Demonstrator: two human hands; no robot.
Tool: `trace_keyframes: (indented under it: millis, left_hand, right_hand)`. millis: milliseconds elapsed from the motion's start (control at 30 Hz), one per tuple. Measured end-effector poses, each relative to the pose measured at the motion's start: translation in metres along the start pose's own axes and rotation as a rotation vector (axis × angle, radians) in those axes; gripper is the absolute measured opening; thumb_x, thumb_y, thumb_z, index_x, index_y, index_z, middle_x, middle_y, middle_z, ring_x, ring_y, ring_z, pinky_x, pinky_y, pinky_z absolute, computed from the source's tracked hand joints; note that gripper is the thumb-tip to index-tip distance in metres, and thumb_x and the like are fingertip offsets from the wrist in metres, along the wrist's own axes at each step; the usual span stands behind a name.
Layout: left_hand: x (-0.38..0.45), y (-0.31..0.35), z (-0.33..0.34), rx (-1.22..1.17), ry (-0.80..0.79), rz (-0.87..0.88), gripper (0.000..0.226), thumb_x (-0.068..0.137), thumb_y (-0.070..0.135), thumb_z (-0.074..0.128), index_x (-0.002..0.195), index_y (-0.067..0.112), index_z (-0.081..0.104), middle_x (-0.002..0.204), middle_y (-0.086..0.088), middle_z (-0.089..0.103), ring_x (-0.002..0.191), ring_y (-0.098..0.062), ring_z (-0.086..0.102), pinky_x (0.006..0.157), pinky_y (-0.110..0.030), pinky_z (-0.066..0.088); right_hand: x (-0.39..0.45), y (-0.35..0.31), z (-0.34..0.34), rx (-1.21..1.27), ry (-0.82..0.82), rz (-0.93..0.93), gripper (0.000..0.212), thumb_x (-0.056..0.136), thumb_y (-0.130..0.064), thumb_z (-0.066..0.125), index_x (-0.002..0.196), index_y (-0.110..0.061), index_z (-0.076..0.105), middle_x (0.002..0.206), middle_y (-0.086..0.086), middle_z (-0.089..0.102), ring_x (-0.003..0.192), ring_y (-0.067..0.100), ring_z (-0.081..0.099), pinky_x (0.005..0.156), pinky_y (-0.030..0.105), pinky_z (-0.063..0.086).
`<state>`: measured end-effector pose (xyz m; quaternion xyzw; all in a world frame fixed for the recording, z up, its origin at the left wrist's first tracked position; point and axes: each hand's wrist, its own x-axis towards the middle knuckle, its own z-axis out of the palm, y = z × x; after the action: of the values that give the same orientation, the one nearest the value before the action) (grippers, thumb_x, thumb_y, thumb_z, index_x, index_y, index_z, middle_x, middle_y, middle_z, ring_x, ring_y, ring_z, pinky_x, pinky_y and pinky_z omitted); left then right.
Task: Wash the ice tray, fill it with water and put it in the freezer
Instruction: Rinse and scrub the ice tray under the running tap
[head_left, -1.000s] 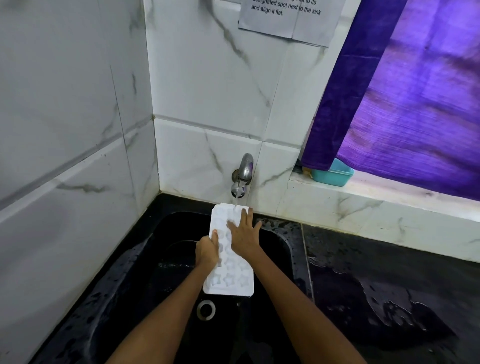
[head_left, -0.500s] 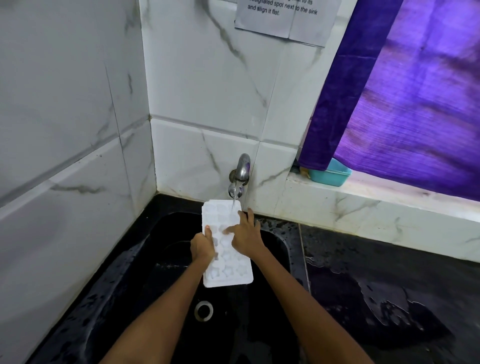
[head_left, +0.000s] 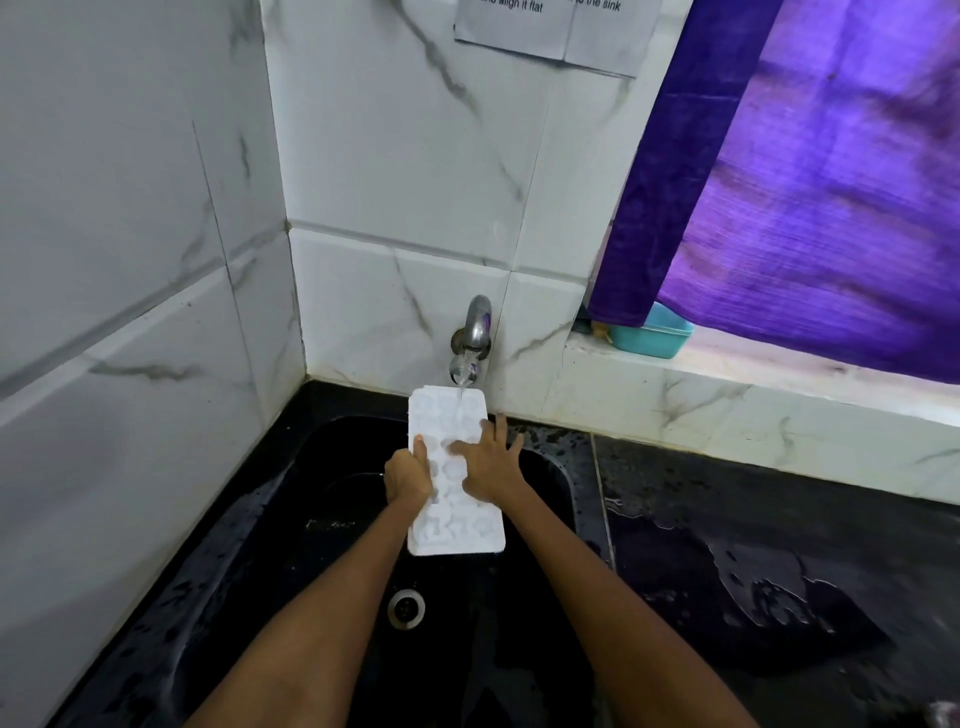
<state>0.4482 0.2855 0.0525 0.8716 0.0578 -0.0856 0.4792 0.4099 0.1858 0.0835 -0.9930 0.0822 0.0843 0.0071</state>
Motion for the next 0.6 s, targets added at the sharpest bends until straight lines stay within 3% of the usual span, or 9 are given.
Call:
trace_keyframes:
  millis: [200, 333, 467, 533, 600]
  left_hand:
    - [0.003, -0.003, 0.0, -0.035, -0.019, -0.01, 0.058, 0.102, 0.034, 0.032, 0.098, -0.016, 0.062, 0.107, -0.029, 0.065, 0.103, -0.041, 0.062, 0.083, -0.039, 0.047]
    - [0.003, -0.007, -0.004, -0.017, -0.015, 0.025, 0.055, 0.102, 0.033, 0.033, 0.061, 0.001, 0.048, 0.09, -0.024, 0.061, 0.1, -0.04, 0.062, 0.079, -0.038, 0.046]
    - [0.006, -0.005, -0.001, -0.035, 0.003, -0.007, 0.057, 0.102, 0.034, 0.033, 0.098, -0.015, 0.061, 0.105, -0.029, 0.065, 0.102, -0.041, 0.062, 0.08, -0.038, 0.047]
    - [0.01, -0.008, -0.003, -0.024, 0.015, -0.023, 0.058, 0.102, 0.036, 0.032, 0.102, -0.015, 0.061, 0.108, -0.029, 0.065, 0.103, -0.041, 0.061, 0.084, -0.04, 0.048]
    - [0.012, -0.012, -0.004, -0.035, 0.028, -0.052, 0.058, 0.102, 0.035, 0.032, 0.102, -0.016, 0.06, 0.109, -0.029, 0.064, 0.104, -0.042, 0.061, 0.085, -0.041, 0.048]
  right_hand:
    - [0.001, -0.007, 0.0, -0.122, 0.018, -0.009, 0.054, 0.089, -0.021, 0.053, 0.139, -0.028, 0.037, 0.154, 0.022, -0.001, 0.142, 0.043, -0.013, 0.108, 0.07, 0.003]
    - [0.001, -0.006, -0.001, -0.075, 0.009, 0.021, 0.051, 0.087, -0.023, 0.055, 0.136, -0.028, 0.042, 0.151, 0.022, 0.011, 0.142, 0.042, -0.009, 0.109, 0.069, 0.002]
    - [0.004, -0.012, 0.002, -0.149, -0.026, -0.02, 0.062, 0.087, -0.032, 0.056, 0.143, -0.026, 0.029, 0.154, 0.024, -0.001, 0.142, 0.043, -0.013, 0.108, 0.069, 0.004]
    - [0.004, -0.007, 0.001, -0.01, -0.081, -0.036, 0.062, 0.086, -0.025, 0.055, 0.142, -0.032, 0.03, 0.154, 0.021, 0.001, 0.141, 0.042, -0.015, 0.109, 0.067, 0.002]
    - [0.002, -0.002, 0.003, 0.109, 0.01, -0.053, 0.057, 0.084, -0.014, 0.054, 0.137, -0.027, 0.038, 0.152, 0.018, 0.011, 0.143, 0.038, -0.01, 0.112, 0.063, 0.004]
